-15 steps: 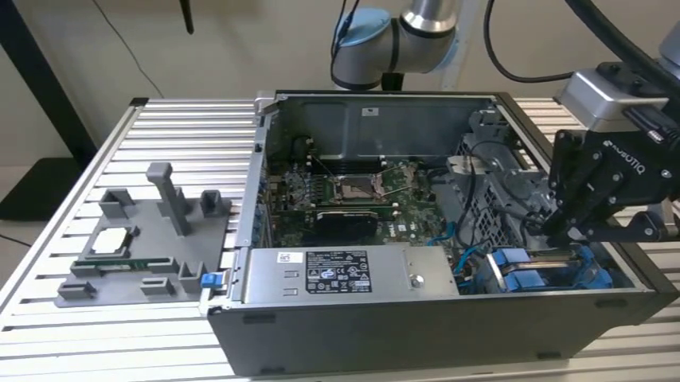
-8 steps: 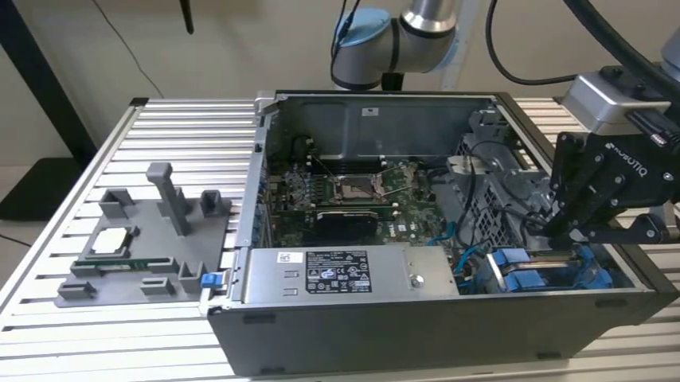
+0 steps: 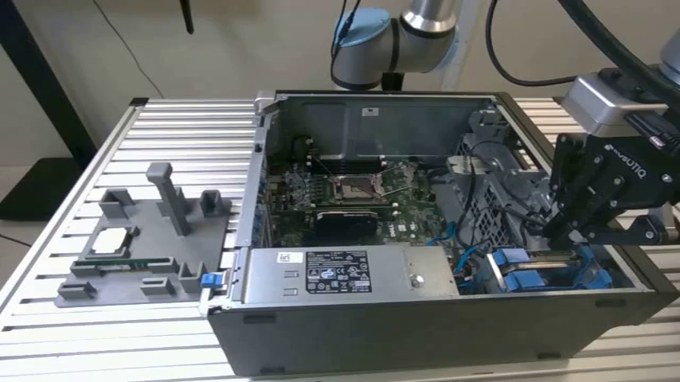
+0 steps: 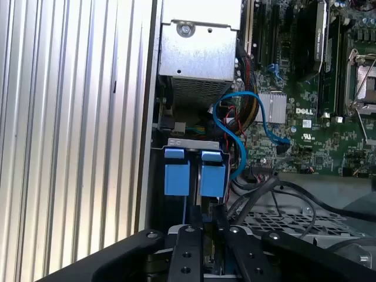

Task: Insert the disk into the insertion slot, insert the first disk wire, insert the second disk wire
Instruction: 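Insert the first disk wire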

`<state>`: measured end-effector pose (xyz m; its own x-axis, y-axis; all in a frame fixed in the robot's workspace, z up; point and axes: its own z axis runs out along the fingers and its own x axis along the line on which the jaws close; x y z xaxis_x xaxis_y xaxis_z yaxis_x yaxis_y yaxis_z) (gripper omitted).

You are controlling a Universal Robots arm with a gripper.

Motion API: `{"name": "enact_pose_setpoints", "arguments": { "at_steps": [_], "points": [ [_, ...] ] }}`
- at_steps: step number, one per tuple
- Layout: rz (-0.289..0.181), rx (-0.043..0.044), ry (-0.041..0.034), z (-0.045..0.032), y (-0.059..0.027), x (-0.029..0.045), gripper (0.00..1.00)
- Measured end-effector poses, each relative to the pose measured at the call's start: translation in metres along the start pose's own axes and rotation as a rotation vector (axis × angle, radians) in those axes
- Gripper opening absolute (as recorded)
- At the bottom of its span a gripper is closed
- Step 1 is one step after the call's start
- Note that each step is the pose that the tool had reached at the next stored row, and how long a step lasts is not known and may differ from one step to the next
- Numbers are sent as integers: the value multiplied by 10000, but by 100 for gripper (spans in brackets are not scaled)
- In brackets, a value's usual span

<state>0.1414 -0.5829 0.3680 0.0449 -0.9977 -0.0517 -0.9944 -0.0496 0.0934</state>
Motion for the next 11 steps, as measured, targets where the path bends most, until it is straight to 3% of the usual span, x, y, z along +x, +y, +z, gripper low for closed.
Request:
{"name": "enact_pose_setpoints", "arguments": {
  "at_steps": [11],
  "points": [
    [0, 0, -3, 87, -62, 3, 0]
  ]
}}
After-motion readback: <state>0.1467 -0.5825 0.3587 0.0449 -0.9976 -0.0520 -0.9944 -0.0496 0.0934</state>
